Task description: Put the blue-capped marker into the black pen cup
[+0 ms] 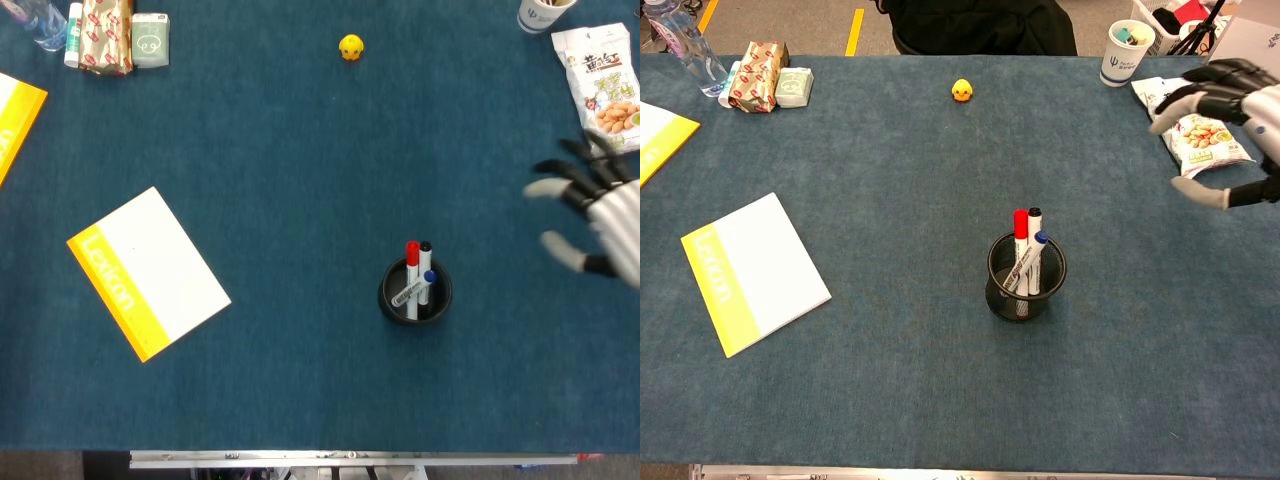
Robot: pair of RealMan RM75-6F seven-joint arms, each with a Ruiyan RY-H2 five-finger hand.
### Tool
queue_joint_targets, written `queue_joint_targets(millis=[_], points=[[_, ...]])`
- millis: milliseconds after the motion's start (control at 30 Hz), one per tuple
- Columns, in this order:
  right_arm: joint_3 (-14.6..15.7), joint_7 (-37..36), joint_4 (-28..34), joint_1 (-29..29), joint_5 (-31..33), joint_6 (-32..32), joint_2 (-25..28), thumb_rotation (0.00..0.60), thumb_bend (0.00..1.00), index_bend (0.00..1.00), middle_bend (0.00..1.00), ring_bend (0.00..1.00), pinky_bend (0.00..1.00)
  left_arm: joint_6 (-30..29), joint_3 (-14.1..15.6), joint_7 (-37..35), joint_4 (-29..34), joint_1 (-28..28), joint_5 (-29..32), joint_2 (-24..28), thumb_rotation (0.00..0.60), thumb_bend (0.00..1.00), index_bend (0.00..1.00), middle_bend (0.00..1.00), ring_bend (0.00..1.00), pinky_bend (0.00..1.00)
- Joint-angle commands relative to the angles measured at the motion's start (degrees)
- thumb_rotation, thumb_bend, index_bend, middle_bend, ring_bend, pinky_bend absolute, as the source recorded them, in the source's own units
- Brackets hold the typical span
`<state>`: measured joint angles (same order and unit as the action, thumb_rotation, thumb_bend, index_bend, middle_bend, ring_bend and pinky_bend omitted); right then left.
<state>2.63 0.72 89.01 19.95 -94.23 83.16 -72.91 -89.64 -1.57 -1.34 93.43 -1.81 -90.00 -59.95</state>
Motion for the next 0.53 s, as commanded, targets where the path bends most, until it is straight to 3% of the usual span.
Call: queue_joint_targets(millis=[33,533], points=[[-0.79,3.41,-0.70,-2.73,2.43,2.06,1.69,0.600,0.27,0.38,0.30,0.11,0.01,-0.03,-0.15,0.28,-0.27,-0.27,-0.21,-0.50,0.600,0.20,0.11,0.16,0.19,0.23],[-2.08,3.30,-0.20,-10.83,7.31,7.36,5.51,0.600,0.28,0.40,0.30,0.11,0.01,1.21,-0.17,1.21,-0.34,-1.65,-0.84,-1.52,0.600,0.20,0.11,0.16,0.19,0.23]])
